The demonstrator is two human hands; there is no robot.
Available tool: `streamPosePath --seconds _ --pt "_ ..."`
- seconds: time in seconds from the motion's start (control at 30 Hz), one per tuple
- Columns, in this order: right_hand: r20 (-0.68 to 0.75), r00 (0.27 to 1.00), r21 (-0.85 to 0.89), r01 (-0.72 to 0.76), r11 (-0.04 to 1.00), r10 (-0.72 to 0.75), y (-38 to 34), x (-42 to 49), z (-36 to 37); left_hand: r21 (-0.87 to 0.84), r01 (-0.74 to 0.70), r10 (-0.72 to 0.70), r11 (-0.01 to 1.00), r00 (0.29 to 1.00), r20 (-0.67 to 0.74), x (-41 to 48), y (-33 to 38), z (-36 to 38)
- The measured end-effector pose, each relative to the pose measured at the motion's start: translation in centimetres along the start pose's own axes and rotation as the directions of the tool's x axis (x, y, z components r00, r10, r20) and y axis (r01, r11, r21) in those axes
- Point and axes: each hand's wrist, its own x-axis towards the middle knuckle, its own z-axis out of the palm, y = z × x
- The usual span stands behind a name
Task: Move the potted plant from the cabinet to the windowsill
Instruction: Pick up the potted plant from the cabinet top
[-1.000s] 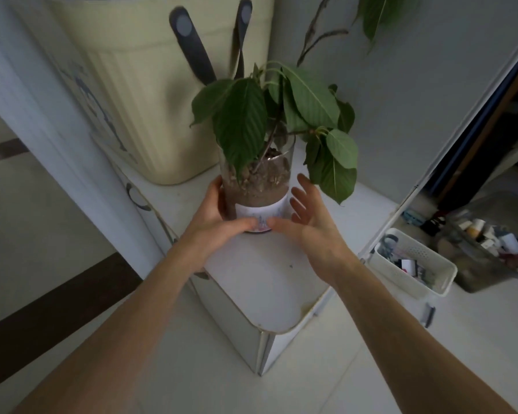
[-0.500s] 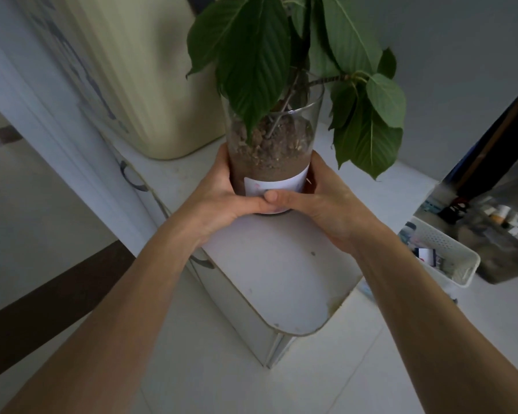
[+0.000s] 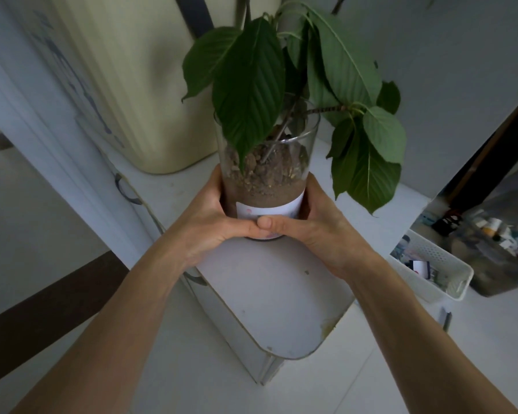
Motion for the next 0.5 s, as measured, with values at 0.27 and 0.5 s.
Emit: streamPosePath --seconds 0.27,0.5 --pt "-0.013 1.0 0.156 0.003 0.988 -0.001 -0.7 -1.2 0.5 -0.18 0.005 -0.004 0.984 1.0 0.002 -0.8 -0.7 0.1" --pt "0.009 1.0 0.337 0.001 0.942 -0.004 -0.5 -2.4 1.3 -0.319 -0.027 0.039 0.947 0.999 0.033 -1.6 -1.3 0.9"
